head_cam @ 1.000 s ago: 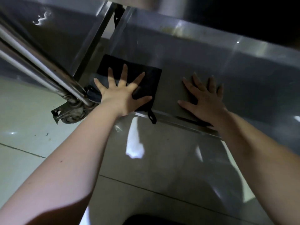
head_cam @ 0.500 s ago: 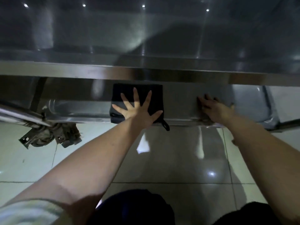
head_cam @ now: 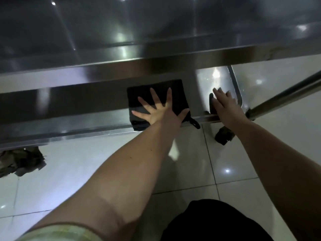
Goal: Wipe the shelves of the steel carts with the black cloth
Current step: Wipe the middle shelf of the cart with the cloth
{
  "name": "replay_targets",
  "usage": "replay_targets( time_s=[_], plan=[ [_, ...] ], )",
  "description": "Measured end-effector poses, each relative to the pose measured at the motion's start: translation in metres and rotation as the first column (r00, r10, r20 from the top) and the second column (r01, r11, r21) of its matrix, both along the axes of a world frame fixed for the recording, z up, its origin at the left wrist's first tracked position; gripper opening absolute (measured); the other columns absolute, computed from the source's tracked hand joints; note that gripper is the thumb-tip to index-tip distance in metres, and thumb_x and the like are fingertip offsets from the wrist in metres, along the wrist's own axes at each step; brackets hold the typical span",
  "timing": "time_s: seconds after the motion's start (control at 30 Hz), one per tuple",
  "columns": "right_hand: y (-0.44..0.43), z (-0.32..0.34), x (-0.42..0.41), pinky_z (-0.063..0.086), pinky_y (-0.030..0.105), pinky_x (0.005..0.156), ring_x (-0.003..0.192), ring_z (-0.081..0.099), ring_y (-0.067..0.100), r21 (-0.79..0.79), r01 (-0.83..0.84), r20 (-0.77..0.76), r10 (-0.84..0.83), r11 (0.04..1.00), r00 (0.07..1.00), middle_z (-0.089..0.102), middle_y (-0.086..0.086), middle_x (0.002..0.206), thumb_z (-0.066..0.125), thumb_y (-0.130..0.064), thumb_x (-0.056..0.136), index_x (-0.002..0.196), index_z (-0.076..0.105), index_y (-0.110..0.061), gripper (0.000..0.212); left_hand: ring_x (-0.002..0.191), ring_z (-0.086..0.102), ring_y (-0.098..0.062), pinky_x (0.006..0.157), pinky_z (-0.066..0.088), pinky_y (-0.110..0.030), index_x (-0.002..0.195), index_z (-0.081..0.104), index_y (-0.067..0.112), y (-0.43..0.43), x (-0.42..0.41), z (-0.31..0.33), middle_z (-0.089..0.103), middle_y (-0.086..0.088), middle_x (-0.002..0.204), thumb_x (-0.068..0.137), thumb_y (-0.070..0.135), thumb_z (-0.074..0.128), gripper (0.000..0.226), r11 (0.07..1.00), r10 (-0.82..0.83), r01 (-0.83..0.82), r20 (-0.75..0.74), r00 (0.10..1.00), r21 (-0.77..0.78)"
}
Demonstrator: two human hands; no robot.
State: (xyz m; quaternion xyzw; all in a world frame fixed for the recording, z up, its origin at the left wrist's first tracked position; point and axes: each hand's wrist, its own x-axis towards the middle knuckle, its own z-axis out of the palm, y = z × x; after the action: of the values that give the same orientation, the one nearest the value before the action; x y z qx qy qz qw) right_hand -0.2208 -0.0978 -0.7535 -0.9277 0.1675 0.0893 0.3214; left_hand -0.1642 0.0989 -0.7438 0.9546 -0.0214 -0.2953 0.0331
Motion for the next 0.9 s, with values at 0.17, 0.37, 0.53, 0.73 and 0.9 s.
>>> replay_targets(
  time_s=[0.17,0.37,0.53,0.73,0.9],
  plan=[
    [-0.013,0.007,-0.007,0.046,0.032,0.103,0.114,0.06,0.01,0.67,0.339,-0.004,-0.453,0.661,0.892,0.064,-0.006,0.126,0.051,-0.029,0.101,0.139,0.053,-0.026,0.038,0.129,-0.036,-0.059,0.088,-0.013,-0.086,0.143,-0.029,0.045,-0.084,-0.016,-0.003,-0.046,-0.014,0.148,0.078,0.087,0.03,0.097,0.998,-0.008,0.01,0.031,0.999,-0.056],
    [-0.025,0.007,-0.006,0.052,0.022,0.058,0.063,0.065,0.005,0.875,0.368,-0.086,-0.646,0.315,0.758,0.066,0.004,0.09,0.05,-0.016,0.1,0.131,0.059,-0.02,0.032,0.127,-0.038,-0.06,0.086,-0.017,-0.086,0.143,-0.031,0.044,-0.144,-0.027,-0.001,-0.046,-0.016,0.148,0.082,0.083,0.033,0.097,0.996,0.006,-0.005,0.013,1.0,-0.093],
    [-0.014,0.005,0.006,0.045,0.02,0.094,0.109,0.06,0.012,0.505,0.377,0.125,-0.498,0.776,0.858,0.064,-0.003,0.119,0.053,-0.008,0.092,0.127,0.062,-0.014,0.037,0.141,-0.028,-0.044,0.101,-0.016,-0.076,0.153,0.001,0.043,-0.124,-0.025,0.01,-0.024,-0.003,0.161,0.093,0.053,0.041,0.073,0.957,0.035,-0.049,-0.056,0.998,-0.287],
    [-0.004,0.008,0.064,0.025,0.039,0.113,0.144,0.025,0.031,-0.286,-0.05,0.177,0.104,0.957,0.979,0.042,0.002,0.15,0.045,-0.011,0.092,0.14,0.047,-0.021,0.049,0.118,0.047,-0.031,0.091,0.038,-0.037,0.127,0.056,0.023,-0.054,0.0,0.027,0.058,-0.007,0.125,0.087,0.018,0.051,0.04,0.935,-0.119,0.251,0.446,0.887,-0.249],
    [0.018,0.014,0.072,0.021,0.046,0.109,0.133,0.031,0.031,-0.505,-0.128,-0.069,0.108,0.853,0.992,0.047,0.005,0.139,0.05,-0.009,0.086,0.128,0.044,-0.024,0.045,0.143,0.026,-0.029,0.111,0.029,-0.041,0.145,0.038,0.017,-0.049,0.028,0.007,0.036,-0.007,0.152,0.098,0.02,0.041,0.047,0.917,-0.235,0.338,0.398,0.887,-0.213]
  ],
)
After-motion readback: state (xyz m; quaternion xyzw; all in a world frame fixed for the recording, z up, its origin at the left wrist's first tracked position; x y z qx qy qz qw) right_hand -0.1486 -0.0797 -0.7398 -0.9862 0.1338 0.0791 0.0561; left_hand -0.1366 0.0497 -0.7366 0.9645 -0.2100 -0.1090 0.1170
